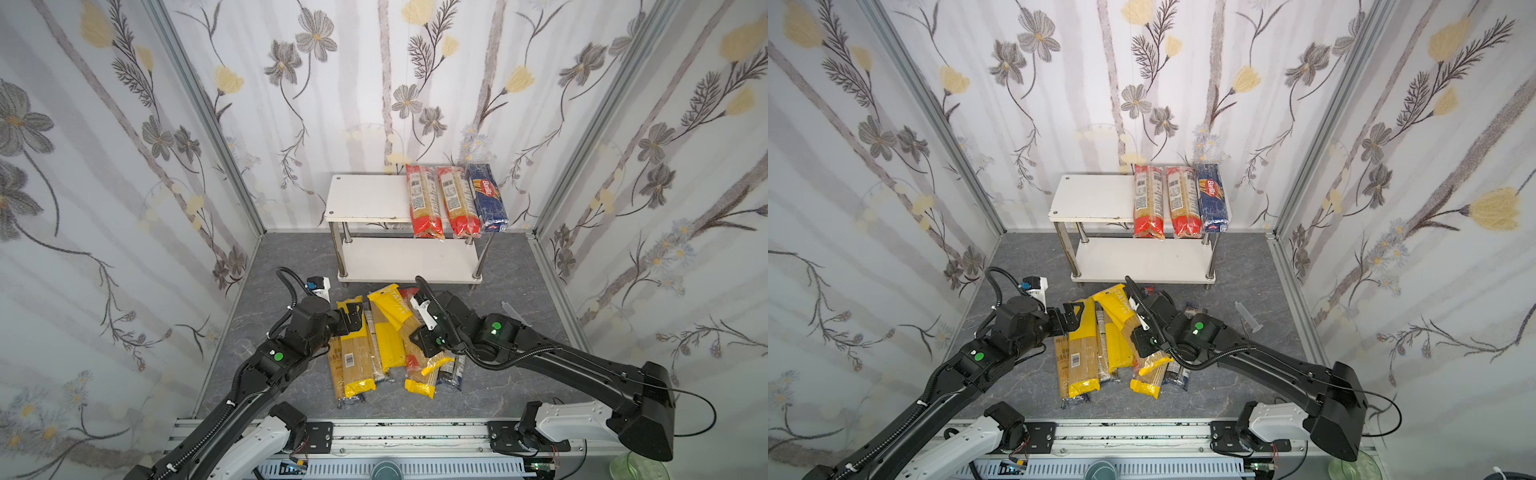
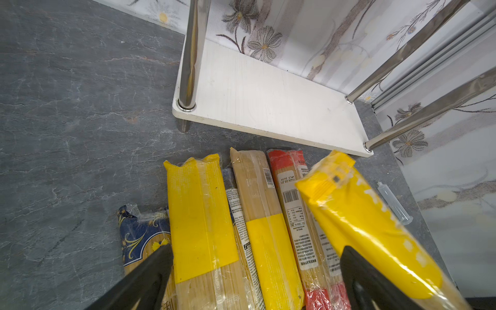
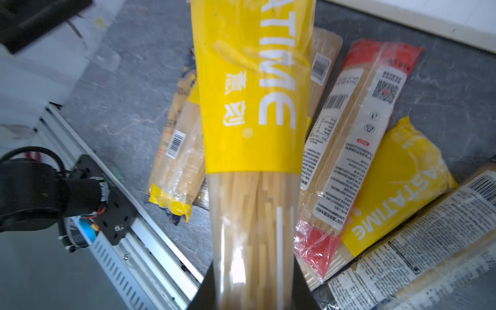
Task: Arrange pasta packages on shelves
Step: Pick up the pasta bag from the pasta bags, then place the pasta bag on the shelf.
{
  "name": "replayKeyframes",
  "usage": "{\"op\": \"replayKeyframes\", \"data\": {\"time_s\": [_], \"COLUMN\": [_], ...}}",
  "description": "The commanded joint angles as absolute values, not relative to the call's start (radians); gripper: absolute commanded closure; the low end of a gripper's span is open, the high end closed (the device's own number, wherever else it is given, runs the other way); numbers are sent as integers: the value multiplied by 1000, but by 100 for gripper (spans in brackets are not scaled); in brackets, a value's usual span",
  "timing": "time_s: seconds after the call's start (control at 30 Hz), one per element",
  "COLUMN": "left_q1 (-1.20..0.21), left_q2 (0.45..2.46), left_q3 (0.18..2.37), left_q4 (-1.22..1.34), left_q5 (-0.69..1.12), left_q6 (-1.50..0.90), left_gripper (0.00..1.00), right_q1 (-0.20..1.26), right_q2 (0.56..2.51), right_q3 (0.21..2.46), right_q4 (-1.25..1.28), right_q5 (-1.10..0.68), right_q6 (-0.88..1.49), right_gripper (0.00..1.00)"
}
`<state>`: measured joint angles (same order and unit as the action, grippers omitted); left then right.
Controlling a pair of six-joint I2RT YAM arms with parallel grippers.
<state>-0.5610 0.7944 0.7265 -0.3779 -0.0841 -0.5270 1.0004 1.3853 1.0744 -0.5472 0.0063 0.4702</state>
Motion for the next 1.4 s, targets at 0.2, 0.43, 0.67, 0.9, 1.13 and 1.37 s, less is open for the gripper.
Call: {"op": "replayKeyframes", "data": {"time_s": [0.2, 0.43, 0.67, 0.9, 1.13, 1.37], "left_q1": [-559, -558, -558, -558, -557, -557], "left_q2": [813, 828, 858, 874, 927, 930], "left_q3": [768, 792, 819, 824, 847, 866], "left_q4": [-382, -382, -382, -380, -376, -377], "left_q5": [-86, -87, -87, -98, -96, -99], "left_q6": [-531, -525, -517, -509, -477, -456], "left_gripper": [0, 0, 0, 0, 0, 0], "right_q1": [1011, 1016, 984, 866, 774, 739], "right_q2": [1278, 1320, 1574, 1933, 2072, 2147], "right_q3": [1333, 1573, 2008, 2498, 2509, 2508], "right_q4": [-608, -626, -647, -643, -513, -444], "right_q5": [13, 97, 175, 135, 142, 126], "right_q6": [408, 352, 264, 245, 263, 307], "right_gripper": [100, 100, 100, 100, 100, 100]}}
